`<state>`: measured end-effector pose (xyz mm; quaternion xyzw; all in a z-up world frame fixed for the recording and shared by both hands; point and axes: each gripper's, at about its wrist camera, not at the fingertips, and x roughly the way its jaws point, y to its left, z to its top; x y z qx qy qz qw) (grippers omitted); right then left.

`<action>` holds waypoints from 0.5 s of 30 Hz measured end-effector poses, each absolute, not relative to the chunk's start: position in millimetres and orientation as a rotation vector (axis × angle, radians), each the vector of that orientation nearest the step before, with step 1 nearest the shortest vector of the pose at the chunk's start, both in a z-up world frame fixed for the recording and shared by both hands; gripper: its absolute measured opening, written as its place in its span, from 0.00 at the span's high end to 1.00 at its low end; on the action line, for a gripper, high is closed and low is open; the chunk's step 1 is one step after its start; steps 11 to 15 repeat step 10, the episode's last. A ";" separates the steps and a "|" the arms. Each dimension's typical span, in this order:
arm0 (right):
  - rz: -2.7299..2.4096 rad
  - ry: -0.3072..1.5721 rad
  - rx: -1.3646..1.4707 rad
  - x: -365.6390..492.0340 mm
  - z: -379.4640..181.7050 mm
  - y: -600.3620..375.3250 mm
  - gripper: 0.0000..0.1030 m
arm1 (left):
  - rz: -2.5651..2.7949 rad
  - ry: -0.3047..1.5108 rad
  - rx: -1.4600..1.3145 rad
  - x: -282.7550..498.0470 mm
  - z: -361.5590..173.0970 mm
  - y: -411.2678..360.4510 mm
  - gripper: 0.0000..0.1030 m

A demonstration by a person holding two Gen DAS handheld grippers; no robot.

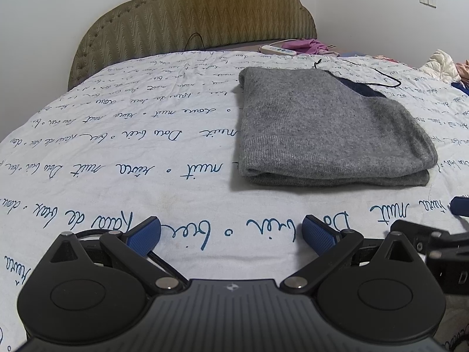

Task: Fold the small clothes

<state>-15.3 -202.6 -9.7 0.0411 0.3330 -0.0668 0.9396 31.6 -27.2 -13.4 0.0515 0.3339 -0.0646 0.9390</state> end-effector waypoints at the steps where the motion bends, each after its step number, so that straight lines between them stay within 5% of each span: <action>1: -0.133 0.682 0.079 -15.2 -9.5 -201.3 0.00 | -0.132 0.683 0.108 31.4 -13.2 -27.2 0.00; 15: -0.126 0.678 0.097 -19.9 -5.9 -207.3 0.00 | -0.131 0.668 0.109 29.4 -6.2 -22.5 0.00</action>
